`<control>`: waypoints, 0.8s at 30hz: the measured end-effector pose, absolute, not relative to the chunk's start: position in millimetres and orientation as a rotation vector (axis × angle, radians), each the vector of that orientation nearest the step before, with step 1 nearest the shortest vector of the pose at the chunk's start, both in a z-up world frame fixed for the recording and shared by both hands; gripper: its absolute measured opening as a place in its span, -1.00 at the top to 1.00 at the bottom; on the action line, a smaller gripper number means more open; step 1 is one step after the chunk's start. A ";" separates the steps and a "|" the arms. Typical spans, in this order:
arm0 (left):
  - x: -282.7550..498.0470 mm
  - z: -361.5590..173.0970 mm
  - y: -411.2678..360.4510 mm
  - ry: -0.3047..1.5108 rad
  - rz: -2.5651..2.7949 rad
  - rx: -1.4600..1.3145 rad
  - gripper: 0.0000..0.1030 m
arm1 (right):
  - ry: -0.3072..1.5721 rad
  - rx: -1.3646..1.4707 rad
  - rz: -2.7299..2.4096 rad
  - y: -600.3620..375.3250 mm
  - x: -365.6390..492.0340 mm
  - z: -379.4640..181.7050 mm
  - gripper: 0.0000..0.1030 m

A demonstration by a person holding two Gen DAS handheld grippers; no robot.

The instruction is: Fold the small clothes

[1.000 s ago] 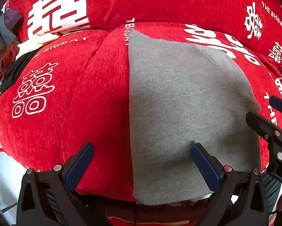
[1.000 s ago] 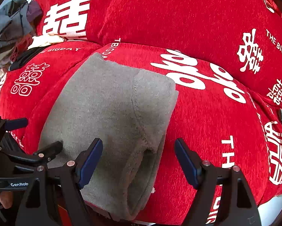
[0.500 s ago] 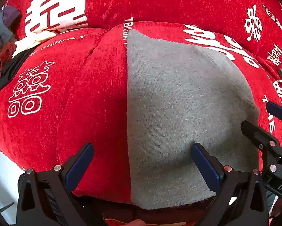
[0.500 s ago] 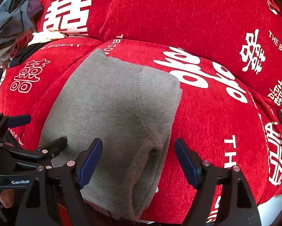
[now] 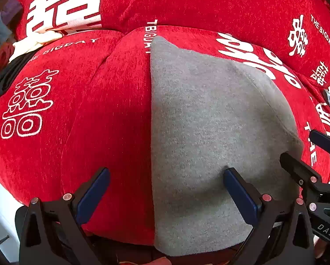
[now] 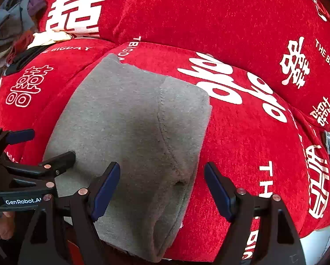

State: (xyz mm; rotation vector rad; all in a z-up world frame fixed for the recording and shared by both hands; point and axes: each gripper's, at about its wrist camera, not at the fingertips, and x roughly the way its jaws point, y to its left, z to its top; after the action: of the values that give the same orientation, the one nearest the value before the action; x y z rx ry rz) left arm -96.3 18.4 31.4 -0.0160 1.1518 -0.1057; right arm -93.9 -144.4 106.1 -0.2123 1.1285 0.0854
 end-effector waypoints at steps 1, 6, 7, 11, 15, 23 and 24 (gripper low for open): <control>-95.9 31.3 18.6 1.151 -0.108 -0.016 -1.00 | 1.132 -0.212 0.080 -144.8 -93.2 106.0 -0.58; -94.8 30.6 21.6 1.148 -0.130 -0.014 -1.00 | 1.156 -0.227 0.035 -147.4 -89.8 105.4 -0.58; -94.7 30.4 21.9 1.149 -0.132 -0.017 -1.00 | 1.159 -0.231 0.032 -147.2 -89.7 105.5 -0.58; -92.9 30.2 26.1 1.150 -0.141 -0.032 -1.00 | 1.167 -0.250 0.025 -144.8 -89.9 107.2 -0.58; -91.6 32.2 30.1 1.145 -0.138 -0.048 -1.00 | 1.172 -0.263 0.021 -142.1 -88.5 107.9 -0.58; -88.9 33.4 42.1 1.144 -0.131 -0.083 -1.00 | 1.165 -0.286 0.028 -132.2 -85.3 112.7 -0.58; -88.7 33.8 43.3 1.143 -0.131 -0.087 -1.00 | 1.164 -0.289 0.030 -130.8 -84.9 113.3 -0.58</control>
State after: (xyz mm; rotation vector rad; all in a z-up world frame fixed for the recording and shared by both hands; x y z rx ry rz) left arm -88.7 43.3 33.8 -0.0867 1.1432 -0.1313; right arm -84.9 -130.8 113.3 -0.2885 1.1642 0.0298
